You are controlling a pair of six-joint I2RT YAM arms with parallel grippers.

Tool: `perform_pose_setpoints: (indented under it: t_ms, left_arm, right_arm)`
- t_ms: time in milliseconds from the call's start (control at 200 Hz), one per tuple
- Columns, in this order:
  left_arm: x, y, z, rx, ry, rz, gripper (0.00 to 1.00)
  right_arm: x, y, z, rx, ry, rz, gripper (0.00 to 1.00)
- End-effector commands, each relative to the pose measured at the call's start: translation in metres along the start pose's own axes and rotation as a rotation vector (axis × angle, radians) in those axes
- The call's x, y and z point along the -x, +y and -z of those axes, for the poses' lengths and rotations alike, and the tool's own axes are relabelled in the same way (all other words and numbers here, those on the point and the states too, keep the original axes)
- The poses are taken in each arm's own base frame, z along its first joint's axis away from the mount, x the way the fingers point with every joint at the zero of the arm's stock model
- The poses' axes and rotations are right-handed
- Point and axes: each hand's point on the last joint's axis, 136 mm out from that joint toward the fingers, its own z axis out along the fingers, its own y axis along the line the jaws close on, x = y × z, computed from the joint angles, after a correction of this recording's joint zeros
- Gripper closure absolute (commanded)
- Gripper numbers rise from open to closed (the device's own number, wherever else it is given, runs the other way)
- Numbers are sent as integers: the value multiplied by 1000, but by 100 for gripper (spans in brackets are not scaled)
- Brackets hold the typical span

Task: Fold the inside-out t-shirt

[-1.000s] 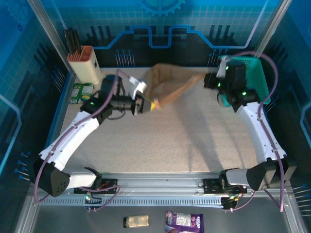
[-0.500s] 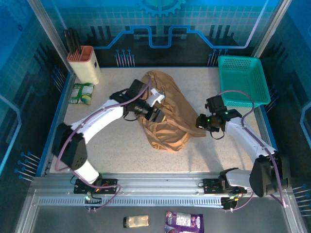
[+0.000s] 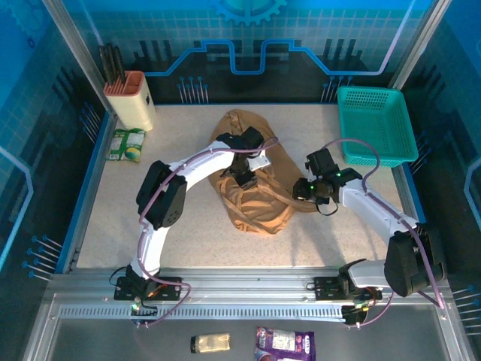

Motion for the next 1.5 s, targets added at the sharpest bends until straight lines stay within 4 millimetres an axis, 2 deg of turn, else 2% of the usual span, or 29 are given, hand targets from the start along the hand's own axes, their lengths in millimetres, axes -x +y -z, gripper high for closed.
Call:
perform_pose_setpoints:
  t_ms: [0,210,420,625,755,916,1011,1201,1326,1421,1496]
  left_arm:
    - [-23,21,-9,95,153,-257,54]
    - [-15,26,-22,105,137,-335,49]
    - [-16,51,-32,157,149,-305,50]
    - [-14,65,-33,147,130,-280,67]
    - [-13,61,-27,84,108,-253,85]
    - [3,66,7,81,19,-202,100]
    - [15,64,37,77,-51,-173,100]
    - [29,50,96,26,-160,-113,100]
    - [29,44,122,14,-183,-87,100]
    - [30,40,136,3,-198,-69,100]
    - [29,34,144,-16,-202,-57,100]
  right_arm:
    - [5,9,5,17,-17,-7,61]
    - [2,9,12,19,-34,-20,61]
    - [-2,7,19,21,-47,-27,61]
    - [-1,10,24,25,-62,-29,61]
    - [1,16,28,29,-76,-20,61]
    - [-2,23,29,39,-77,-7,61]
    - [-5,30,28,59,-78,8,62]
    - [-12,61,24,165,-99,63,63]
    - [-23,85,16,244,-115,121,63]
    - [-27,105,13,288,-147,182,64]
    - [-27,113,7,277,-189,216,67]
